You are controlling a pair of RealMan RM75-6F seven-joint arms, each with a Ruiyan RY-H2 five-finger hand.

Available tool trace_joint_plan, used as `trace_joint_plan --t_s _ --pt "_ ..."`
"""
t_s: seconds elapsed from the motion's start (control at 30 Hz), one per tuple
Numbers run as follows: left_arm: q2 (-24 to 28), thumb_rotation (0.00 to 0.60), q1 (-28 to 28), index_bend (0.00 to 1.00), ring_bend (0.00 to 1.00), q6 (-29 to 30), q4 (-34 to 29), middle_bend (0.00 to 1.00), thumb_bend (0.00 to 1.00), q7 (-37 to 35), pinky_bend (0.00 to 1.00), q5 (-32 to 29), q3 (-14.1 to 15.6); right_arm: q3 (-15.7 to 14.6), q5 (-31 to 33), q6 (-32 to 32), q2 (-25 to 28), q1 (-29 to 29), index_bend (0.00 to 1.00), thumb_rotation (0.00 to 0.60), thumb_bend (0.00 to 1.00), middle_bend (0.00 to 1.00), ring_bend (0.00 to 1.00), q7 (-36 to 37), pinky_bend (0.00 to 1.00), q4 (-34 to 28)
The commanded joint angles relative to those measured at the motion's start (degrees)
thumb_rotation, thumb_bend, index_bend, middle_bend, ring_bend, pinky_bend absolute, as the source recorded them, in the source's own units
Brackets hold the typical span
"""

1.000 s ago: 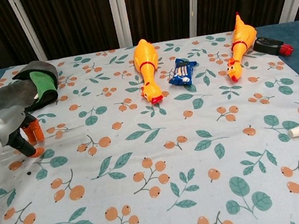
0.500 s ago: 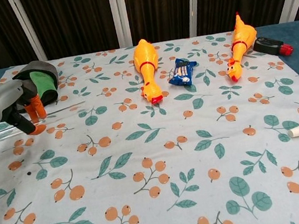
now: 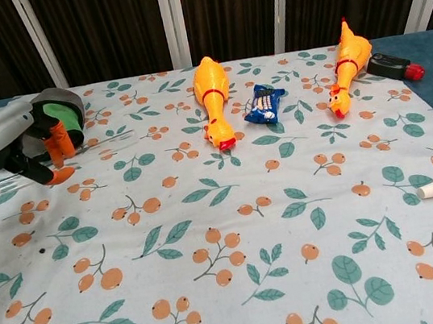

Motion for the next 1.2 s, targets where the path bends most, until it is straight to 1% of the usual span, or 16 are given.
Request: trace_joint_plan --t_s 0.03,0.2,0.37,0.53,0.6,0.67,0.77,0.93,1.0,1.2 --pt "2.05 0.6 0.29 0.65 0.06 -2.51 1.38 0.52 0.82 -4.71 0.0 4.46 1.15 0.16 -0.47 -0.73 -0.56 0.8 0.0 0.6 0.28 0.0 0.0 -1.29 0.0 -0.19" --pt "3.57 0.6 0.46 0.66 0.06 -4.36 2.75 0.53 0.82 -10.06 0.0 8.46 1.55 1.12 -0.16 -3.42 -1.95 2.98 0.0 0.6 0.28 0.0 0.0 -4.42 0.0 -0.58" --pt "4.37 0.6 0.56 0.66 0.06 -5.37 3.54 0.53 0.82 -12.96 0.0 9.89 1.45 2.22 1.14 -6.09 -3.62 4.99 0.0 0.6 0.28 0.0 0.0 -7.24 0.0 -1.74" --pt "5.2 0.6 0.44 0.66 0.06 -6.43 4.27 0.53 0.82 -15.17 0.0 11.06 1.27 3.06 3.72 -10.21 -5.16 7.37 0.01 0.6 0.28 0.0 0.0 -11.12 0.0 -3.42" --pt "5.69 0.6 0.21 0.66 0.06 -7.1 4.46 0.53 0.82 -16.0 0.0 11.57 1.14 3.23 4.42 -12.04 -5.94 8.51 0.07 0.6 0.28 0.02 0.0 -13.0 0.0 -3.93" --pt "6.13 0.6 -0.12 0.66 0.06 -7.56 4.66 0.53 0.82 -16.85 0.0 12.37 0.88 3.33 4.59 -13.51 -6.89 9.64 0.18 0.6 0.28 0.06 0.0 -14.75 0.0 -4.04" --pt "6.74 0.6 -0.46 0.66 0.06 -7.99 4.44 0.53 0.82 -18.18 0.0 13.54 0.56 3.68 4.33 -15.55 -9.08 11.64 0.25 0.6 0.28 0.08 0.0 -17.57 0.0 -3.22" --pt "7.96 0.6 -0.7 0.66 0.06 -8.39 3.14 0.53 0.82 -19.8 0.0 15.48 0.62 4.85 6.25 -19.26 -12.56 14.82 0.35 0.6 0.28 0.11 0.01 -21.06 0.0 -1.52" --pt "8.48 0.6 -0.68 0.66 0.06 -8.49 2.44 0.53 0.82 -20.32 0.0 16.11 0.75 5.2 6.73 -20.42 -13.85 16.01 0.38 0.6 0.28 0.12 0.02 -22.23 0.0 -0.19" --pt "10.25 0.6 -0.55 0.66 0.06 -8.37 -0.03 0.53 0.82 -21.29 0.0 17.68 0.92 5.97 9.09 -21.97 -17.36 17.89 0.39 0.6 0.28 0.12 0.02 -23.83 0.0 4.37"
